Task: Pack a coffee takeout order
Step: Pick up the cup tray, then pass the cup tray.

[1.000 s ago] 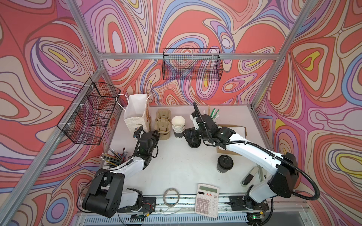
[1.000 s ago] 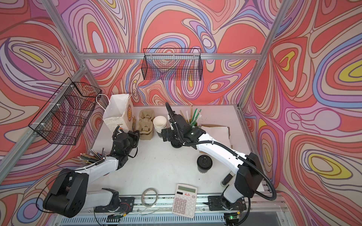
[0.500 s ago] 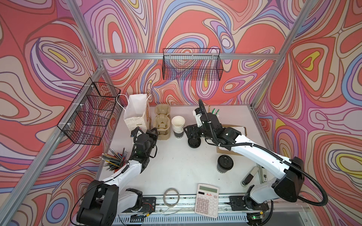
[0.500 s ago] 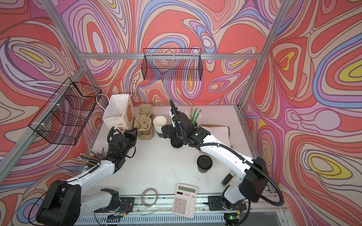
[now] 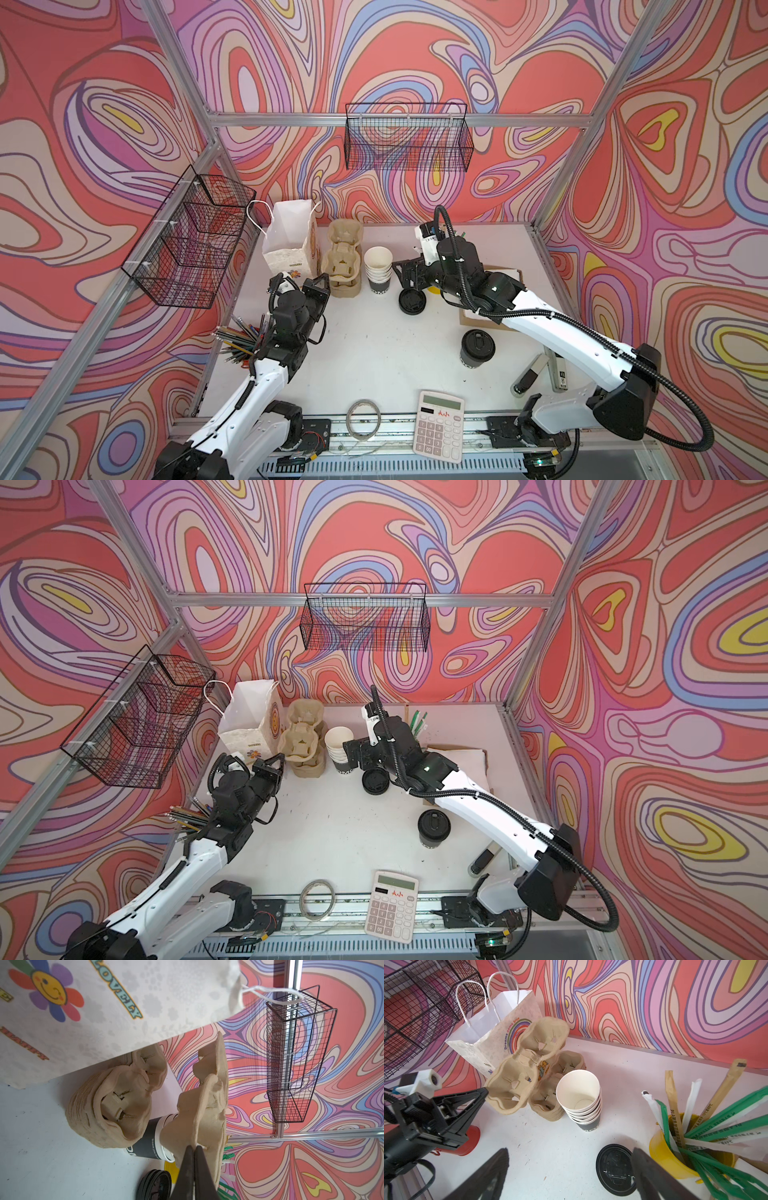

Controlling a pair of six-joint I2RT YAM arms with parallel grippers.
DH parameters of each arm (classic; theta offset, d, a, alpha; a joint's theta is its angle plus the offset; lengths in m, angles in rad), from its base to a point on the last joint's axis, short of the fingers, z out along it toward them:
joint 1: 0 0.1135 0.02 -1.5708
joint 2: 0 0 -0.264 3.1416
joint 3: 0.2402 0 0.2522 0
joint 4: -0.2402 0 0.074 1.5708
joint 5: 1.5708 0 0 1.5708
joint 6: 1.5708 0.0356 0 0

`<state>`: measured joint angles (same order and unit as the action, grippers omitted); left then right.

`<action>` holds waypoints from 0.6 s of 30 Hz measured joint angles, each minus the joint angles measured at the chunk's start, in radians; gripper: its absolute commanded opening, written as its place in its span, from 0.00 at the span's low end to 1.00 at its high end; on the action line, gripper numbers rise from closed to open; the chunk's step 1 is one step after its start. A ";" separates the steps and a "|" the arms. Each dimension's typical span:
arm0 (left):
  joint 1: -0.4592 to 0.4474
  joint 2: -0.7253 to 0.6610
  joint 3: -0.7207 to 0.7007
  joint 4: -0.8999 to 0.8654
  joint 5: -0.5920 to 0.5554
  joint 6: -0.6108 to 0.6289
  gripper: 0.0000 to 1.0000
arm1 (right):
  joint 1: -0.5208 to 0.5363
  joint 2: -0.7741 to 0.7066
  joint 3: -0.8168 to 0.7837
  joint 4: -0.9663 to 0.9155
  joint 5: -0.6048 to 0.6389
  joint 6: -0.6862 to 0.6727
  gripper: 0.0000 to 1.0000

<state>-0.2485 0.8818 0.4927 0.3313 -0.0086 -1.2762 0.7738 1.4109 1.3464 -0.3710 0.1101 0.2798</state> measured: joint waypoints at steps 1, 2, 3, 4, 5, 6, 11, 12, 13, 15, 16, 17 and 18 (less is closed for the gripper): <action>0.001 -0.019 0.016 -0.024 0.008 0.010 0.00 | 0.000 -0.003 0.001 -0.002 -0.002 -0.006 0.98; 0.003 -0.038 0.038 -0.053 0.019 0.019 0.00 | 0.000 -0.008 0.003 -0.003 -0.004 -0.012 0.98; 0.007 -0.054 0.055 -0.070 0.032 0.026 0.00 | 0.000 -0.016 0.005 -0.003 -0.008 -0.019 0.98; 0.012 -0.069 0.068 -0.083 0.043 0.031 0.00 | 0.000 -0.023 0.008 -0.006 -0.013 -0.026 0.98; 0.018 -0.084 0.078 -0.094 0.056 0.035 0.00 | 0.000 -0.032 0.013 -0.010 -0.018 -0.034 0.98; 0.021 -0.098 0.086 -0.105 0.072 0.042 0.00 | 0.000 -0.043 0.018 -0.014 -0.024 -0.043 0.98; 0.026 -0.116 0.108 -0.166 0.171 0.075 0.00 | 0.000 -0.085 0.072 -0.062 -0.051 -0.082 0.98; 0.026 -0.116 0.111 -0.179 0.193 0.082 0.00 | 0.000 -0.088 0.089 -0.073 -0.058 -0.090 0.98; 0.026 -0.115 0.116 -0.193 0.215 0.090 0.00 | 0.000 -0.088 0.104 -0.085 -0.065 -0.098 0.98; 0.026 -0.115 0.125 -0.214 0.257 0.106 0.00 | 0.000 -0.087 0.133 -0.112 -0.081 -0.111 0.98; 0.026 -0.114 0.130 -0.222 0.277 0.114 0.00 | 0.000 -0.085 0.143 -0.124 -0.086 -0.116 0.98; 0.026 -0.113 0.135 -0.229 0.298 0.122 0.00 | 0.000 -0.080 0.156 -0.137 -0.092 -0.120 0.98; 0.026 -0.109 0.143 -0.238 0.321 0.134 0.00 | 0.000 -0.071 0.173 -0.153 -0.099 -0.124 0.96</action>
<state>-0.2226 0.7723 0.6353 0.0937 0.3126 -1.1419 0.7738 1.3396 1.5192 -0.5236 0.0113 0.1558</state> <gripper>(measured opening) 0.051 0.980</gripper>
